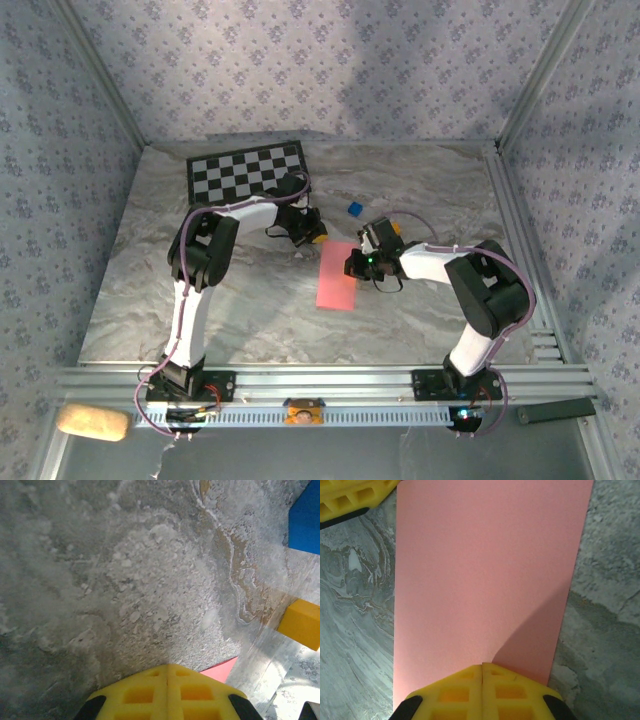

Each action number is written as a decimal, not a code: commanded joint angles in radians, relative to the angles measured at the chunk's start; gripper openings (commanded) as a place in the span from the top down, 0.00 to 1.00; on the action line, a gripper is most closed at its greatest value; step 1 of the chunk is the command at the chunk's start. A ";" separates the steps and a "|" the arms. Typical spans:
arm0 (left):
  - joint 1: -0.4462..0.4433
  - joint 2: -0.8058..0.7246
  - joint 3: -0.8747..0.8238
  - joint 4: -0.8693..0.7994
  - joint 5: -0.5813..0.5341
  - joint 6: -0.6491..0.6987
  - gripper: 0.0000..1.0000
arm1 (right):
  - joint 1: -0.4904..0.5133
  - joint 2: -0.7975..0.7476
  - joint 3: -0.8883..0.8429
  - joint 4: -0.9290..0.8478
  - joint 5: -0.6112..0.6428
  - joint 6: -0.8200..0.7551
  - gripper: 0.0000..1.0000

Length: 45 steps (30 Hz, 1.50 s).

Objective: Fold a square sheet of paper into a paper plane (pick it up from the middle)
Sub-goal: First fold the square sheet of paper in half at the center of the table.

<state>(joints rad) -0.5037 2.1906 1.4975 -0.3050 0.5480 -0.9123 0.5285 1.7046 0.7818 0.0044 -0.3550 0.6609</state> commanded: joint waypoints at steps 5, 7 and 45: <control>0.037 -0.005 0.002 0.010 -0.161 0.020 0.96 | -0.004 0.042 -0.058 -0.214 0.048 -0.024 1.00; 0.037 -0.046 0.000 0.006 -0.161 0.041 0.94 | -0.005 0.045 -0.051 -0.219 0.046 -0.063 1.00; -0.155 -0.412 -0.594 0.192 0.024 0.143 0.90 | -0.009 0.039 -0.042 -0.228 0.075 -0.012 1.00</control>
<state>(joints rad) -0.6594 1.8332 0.9180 -0.0628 0.5892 -0.8078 0.5201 1.7031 0.7918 -0.0296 -0.3622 0.6380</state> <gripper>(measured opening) 0.098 0.051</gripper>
